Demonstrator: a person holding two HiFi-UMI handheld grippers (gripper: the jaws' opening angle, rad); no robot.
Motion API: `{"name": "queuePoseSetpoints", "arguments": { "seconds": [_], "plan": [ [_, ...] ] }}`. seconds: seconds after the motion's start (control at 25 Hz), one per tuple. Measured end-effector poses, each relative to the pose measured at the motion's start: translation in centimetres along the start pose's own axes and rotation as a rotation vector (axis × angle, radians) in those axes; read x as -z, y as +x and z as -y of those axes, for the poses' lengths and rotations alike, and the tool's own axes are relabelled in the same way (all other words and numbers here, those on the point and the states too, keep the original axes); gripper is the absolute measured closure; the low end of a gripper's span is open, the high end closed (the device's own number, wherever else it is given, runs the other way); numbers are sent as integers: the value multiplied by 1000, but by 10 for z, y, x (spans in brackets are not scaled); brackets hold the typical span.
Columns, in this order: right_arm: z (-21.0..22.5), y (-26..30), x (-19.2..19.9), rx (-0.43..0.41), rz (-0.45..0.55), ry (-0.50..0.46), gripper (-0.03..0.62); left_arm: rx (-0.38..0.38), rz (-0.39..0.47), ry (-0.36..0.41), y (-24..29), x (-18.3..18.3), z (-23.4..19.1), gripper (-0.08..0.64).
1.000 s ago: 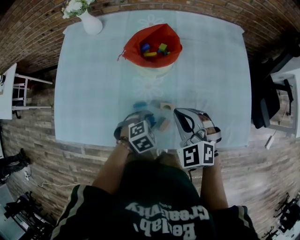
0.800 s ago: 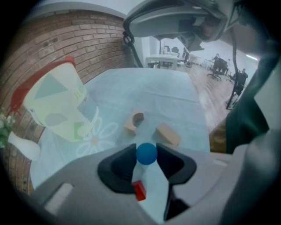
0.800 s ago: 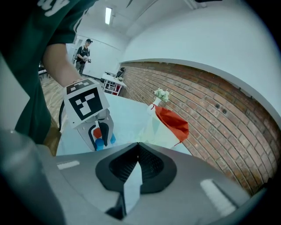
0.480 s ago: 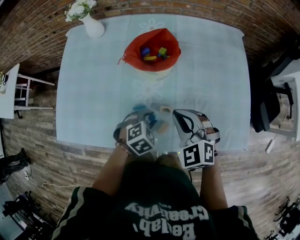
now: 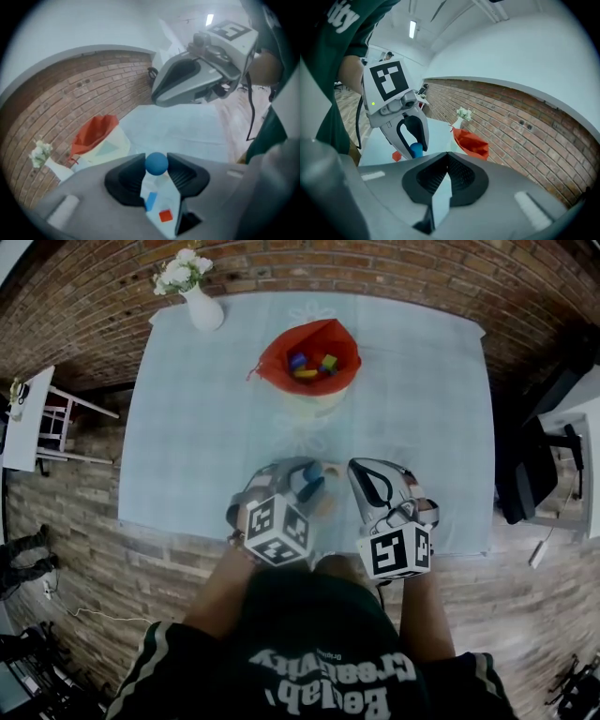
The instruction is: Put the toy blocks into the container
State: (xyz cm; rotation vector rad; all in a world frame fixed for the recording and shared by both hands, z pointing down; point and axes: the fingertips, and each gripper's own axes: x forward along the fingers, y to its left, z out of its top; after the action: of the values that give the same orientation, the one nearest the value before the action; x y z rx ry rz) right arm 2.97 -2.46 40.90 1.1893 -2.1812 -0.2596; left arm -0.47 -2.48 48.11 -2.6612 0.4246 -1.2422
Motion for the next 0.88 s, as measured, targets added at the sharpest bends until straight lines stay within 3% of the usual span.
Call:
{"name": "queuePoseSetpoints", "arguments": {
  "seconds": [0.52,0.88],
  "plan": [
    [4,-33,-50,41,121,-45,587,-190,143,-44,-66,-46,-14,416],
    [4,-38,-59,40,162,1,586,-245,172,-64,-82,-49,-20,416]
  ]
}}
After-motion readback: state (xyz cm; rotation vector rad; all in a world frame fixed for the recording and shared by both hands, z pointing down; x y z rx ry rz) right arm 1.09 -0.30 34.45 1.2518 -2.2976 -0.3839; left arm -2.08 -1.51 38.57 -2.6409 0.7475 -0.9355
